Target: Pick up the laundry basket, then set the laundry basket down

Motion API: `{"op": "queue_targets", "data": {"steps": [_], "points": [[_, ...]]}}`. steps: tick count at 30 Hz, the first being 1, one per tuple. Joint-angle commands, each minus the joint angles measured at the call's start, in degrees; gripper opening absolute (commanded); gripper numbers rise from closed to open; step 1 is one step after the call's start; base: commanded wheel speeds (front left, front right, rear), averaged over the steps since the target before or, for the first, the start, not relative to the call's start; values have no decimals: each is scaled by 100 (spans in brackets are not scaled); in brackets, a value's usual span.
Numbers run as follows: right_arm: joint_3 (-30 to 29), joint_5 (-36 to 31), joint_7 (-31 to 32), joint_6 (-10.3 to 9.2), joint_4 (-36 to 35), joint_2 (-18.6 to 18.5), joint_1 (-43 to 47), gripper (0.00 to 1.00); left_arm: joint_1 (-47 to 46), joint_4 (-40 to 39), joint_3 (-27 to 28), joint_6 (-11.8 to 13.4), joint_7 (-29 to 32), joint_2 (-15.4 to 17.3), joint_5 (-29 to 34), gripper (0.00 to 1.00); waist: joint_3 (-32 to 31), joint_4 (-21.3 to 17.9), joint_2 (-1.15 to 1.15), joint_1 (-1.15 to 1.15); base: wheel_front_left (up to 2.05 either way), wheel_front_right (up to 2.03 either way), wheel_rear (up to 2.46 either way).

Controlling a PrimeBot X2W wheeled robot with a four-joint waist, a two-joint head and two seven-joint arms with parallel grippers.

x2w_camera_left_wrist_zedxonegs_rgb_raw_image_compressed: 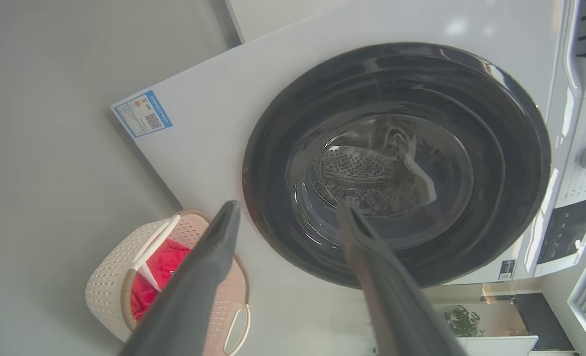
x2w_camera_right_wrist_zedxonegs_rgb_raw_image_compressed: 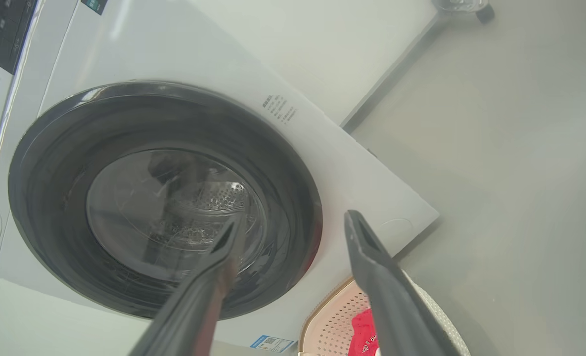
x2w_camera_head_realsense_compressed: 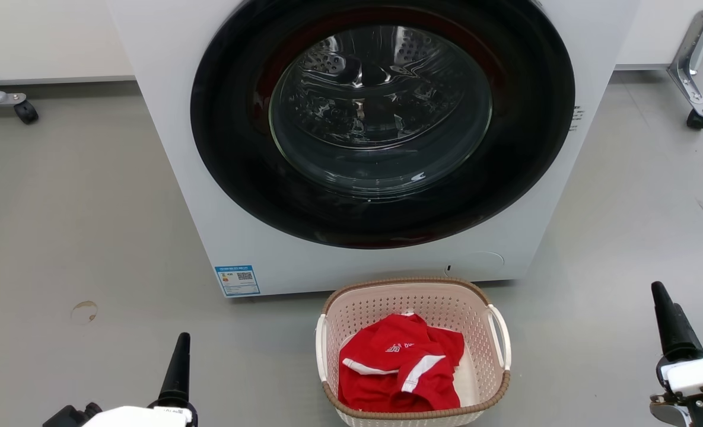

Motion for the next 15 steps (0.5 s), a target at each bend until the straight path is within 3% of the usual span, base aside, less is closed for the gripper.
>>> {"op": "queue_targets", "data": {"steps": [1,15], "points": [[50,-190,-91,14,-208,-199,-130,100,-252,-182,10,31,-59,65,146,100,-1,1,0,-1,0,0,0],[408,-1212,-326,17,-261,-342,-143,100,-309,-201,-198,161,-295,77,1154,100,-23,-10,0,-1,0,0,0]]}}
